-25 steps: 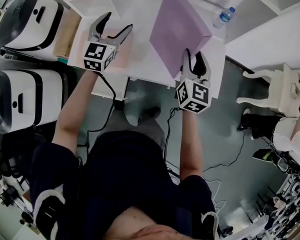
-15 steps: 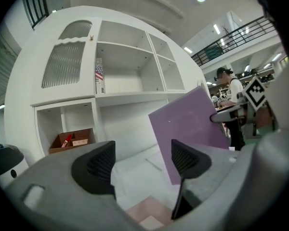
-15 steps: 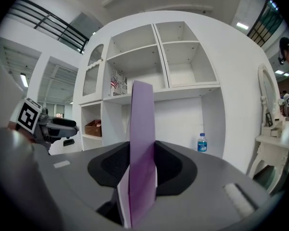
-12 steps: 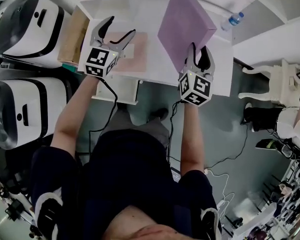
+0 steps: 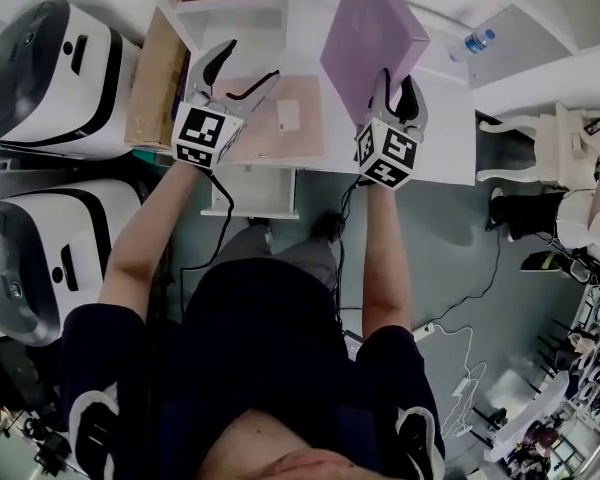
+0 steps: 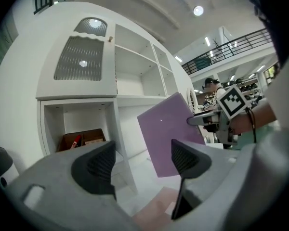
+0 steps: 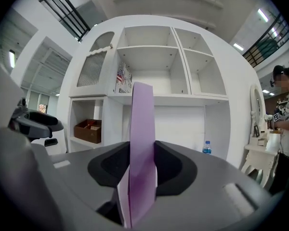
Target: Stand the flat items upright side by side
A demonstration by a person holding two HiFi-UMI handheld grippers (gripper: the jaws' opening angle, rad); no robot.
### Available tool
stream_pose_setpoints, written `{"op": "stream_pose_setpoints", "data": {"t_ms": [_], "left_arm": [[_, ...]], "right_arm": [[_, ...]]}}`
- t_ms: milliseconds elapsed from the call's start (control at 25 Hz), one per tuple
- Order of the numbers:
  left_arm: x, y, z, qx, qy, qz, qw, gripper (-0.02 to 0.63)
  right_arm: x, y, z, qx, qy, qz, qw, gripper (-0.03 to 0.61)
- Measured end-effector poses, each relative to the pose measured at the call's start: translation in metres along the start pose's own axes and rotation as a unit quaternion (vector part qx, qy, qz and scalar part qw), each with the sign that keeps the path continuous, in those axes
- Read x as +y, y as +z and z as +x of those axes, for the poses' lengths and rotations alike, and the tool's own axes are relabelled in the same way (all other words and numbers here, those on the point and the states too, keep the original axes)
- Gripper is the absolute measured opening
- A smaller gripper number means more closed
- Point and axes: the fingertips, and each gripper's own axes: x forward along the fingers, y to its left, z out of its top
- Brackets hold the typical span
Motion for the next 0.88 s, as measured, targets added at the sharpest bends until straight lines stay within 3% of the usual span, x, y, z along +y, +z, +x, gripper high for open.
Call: {"op": "stream_pose_setpoints", "data": {"t_ms": [280, 880], "left_arm": [[0.010, -0.005, -0.006, -0.002, -0.008, -0.007, 0.9999, 0.376], [0.048, -0.025, -0.004, 0.027, 0.034, -0.008, 0.9990, 0.376]], "right_arm": [[0.014, -0.010, 0.024, 0.004, -0.017, -0.014, 1.000, 0.149], [0.051, -0.036, 0.127, 0.000, -0.003, -0.035, 0.999, 0.150]]}}
